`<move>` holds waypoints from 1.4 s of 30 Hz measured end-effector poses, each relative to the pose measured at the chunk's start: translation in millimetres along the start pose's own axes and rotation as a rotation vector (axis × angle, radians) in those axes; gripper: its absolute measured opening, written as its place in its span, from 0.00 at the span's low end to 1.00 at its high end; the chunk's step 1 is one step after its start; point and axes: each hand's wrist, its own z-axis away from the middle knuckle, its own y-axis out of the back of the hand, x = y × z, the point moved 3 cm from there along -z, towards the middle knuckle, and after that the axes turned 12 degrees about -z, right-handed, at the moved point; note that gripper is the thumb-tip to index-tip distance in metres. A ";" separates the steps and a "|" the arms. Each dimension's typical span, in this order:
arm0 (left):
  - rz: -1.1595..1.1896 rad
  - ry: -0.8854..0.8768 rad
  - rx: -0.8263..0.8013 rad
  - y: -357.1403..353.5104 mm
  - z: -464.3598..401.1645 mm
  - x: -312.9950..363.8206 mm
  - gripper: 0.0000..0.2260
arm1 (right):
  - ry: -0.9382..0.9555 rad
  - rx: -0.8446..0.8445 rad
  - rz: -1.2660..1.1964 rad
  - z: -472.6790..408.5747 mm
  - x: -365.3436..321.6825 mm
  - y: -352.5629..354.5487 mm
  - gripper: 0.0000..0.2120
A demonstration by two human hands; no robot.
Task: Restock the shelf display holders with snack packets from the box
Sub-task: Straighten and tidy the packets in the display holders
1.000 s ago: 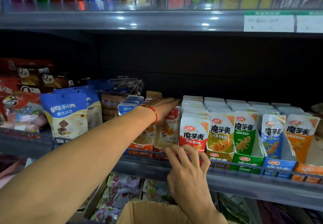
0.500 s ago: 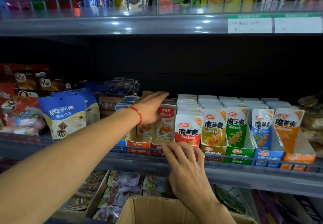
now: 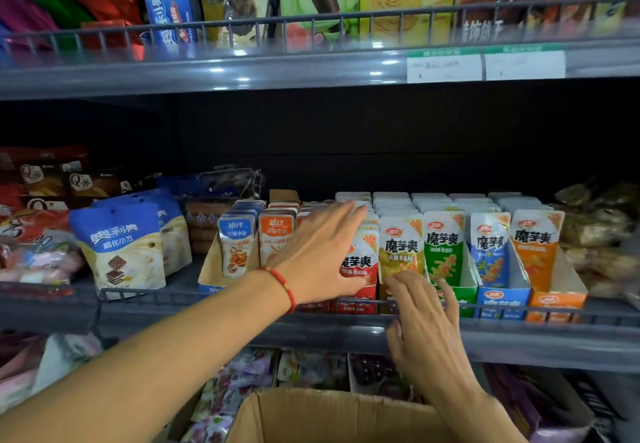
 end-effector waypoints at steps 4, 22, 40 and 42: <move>-0.105 -0.015 -0.235 -6.4 -41.8 0.0 0.58 | -0.004 0.006 0.019 0.5 0.3 -3.9 0.35; 0.021 0.018 -0.648 -7.2 -89.0 -26.1 0.66 | 0.036 0.053 -0.044 3.3 -0.3 -4.5 0.38; 0.046 -0.026 -0.372 -0.8 -54.8 -4.8 0.55 | 0.023 0.041 -0.011 5.1 1.5 -6.5 0.36; 0.085 -0.027 -0.434 -0.5 -62.5 -6.2 0.57 | 0.016 0.039 -0.011 4.8 -0.6 -5.3 0.38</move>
